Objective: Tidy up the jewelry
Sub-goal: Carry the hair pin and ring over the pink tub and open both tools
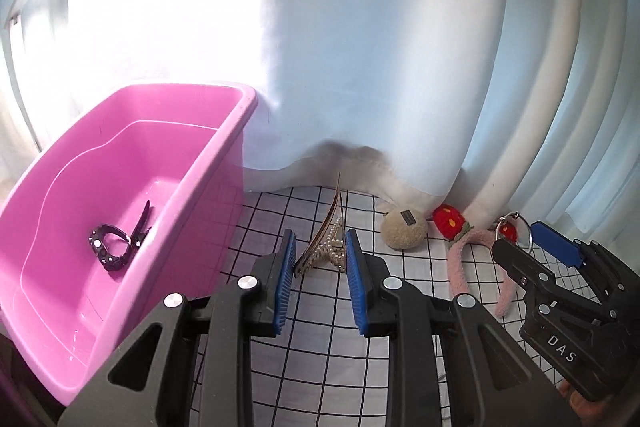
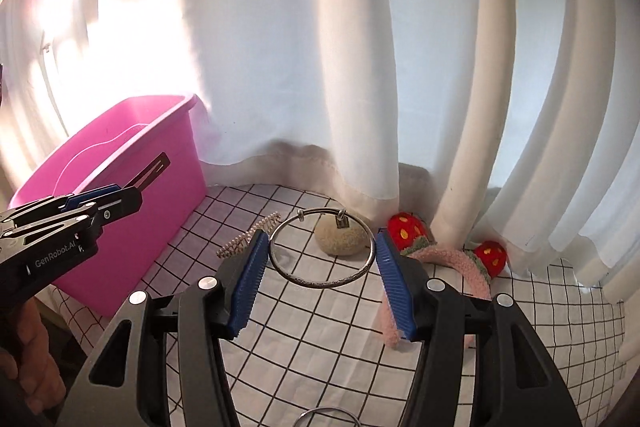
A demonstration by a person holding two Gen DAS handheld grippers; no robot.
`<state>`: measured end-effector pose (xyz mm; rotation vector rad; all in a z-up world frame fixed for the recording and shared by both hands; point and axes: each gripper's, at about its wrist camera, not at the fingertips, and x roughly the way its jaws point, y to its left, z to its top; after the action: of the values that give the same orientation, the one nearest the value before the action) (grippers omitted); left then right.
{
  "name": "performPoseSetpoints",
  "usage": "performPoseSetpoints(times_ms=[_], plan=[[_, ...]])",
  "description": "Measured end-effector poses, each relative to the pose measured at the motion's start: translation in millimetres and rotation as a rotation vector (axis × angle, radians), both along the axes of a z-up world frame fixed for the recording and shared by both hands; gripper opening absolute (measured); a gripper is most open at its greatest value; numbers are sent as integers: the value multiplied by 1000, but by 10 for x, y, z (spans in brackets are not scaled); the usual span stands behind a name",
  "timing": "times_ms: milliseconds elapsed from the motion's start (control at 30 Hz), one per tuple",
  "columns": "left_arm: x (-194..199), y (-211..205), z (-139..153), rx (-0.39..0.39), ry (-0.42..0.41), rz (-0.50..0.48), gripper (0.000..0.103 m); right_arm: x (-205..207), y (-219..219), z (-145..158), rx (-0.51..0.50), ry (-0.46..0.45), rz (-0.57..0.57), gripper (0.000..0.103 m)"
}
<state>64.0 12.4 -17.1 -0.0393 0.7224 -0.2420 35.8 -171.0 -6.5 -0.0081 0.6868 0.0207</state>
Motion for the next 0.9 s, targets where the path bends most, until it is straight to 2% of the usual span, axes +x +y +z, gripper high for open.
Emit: performPoseSetpoints(times_ms=[233, 400, 633, 900], plan=[[68, 423, 444, 1, -96, 100, 25, 289, 500, 384, 11, -86, 125, 54], [121, 882, 564, 5, -111, 202, 25, 502, 921, 546, 24, -117, 229, 54], [173, 1495, 437, 12, -74, 337, 25, 772, 1573, 554, 33, -103, 370, 54], [276, 1907, 134, 8, 7, 410, 25, 1042, 2114, 291, 14, -35, 457, 54]])
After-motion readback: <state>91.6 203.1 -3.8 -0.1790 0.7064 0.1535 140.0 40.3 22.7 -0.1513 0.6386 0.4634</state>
